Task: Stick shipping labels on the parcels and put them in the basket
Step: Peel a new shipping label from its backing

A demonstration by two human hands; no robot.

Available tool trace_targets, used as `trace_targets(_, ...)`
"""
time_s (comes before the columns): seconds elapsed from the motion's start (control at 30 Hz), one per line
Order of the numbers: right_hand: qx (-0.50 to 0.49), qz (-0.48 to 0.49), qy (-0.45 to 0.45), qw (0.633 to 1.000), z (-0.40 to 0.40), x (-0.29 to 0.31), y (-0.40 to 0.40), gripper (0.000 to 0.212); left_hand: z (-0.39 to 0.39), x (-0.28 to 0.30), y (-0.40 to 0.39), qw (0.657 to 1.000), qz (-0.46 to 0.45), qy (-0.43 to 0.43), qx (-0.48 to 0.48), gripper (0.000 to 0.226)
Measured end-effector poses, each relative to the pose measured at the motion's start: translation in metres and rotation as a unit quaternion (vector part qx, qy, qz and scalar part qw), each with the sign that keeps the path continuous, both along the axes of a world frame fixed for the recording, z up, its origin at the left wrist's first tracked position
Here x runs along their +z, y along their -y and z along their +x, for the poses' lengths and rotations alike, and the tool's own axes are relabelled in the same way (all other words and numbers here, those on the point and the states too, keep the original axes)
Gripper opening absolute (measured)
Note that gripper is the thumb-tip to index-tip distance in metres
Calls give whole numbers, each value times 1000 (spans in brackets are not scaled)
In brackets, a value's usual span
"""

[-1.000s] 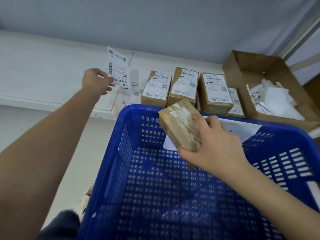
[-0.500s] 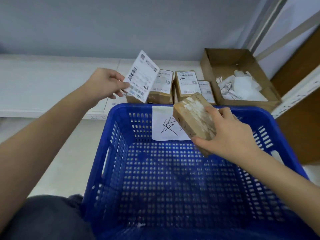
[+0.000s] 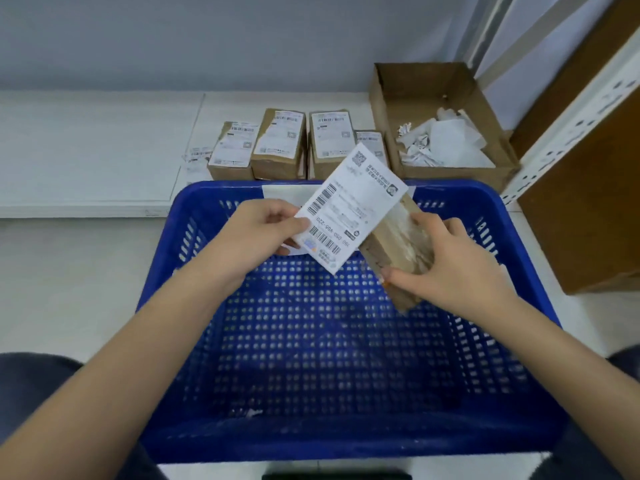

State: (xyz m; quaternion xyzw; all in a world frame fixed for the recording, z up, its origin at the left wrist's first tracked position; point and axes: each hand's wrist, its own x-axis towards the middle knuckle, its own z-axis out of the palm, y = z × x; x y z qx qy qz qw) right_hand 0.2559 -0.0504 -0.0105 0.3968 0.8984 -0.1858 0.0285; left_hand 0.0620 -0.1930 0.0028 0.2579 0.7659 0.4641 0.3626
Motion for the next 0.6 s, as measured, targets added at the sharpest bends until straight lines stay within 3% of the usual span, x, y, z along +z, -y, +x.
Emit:
trace_targets(0.17, -31, -113, -66, 991, -7, 0, -3, 87, 20, -8, -7, 988, 42, 146, 19, 12)
trace_targets(0.33, -29, -136, -108, 984, -11, -10, 3, 88, 26, -14, -14, 932, 82, 346, 69, 8)
trace_targets(0.6, -22, -147, -144, 978, -15, -27, 9, 98, 33, -25, -12, 930, 78, 357, 42, 7)
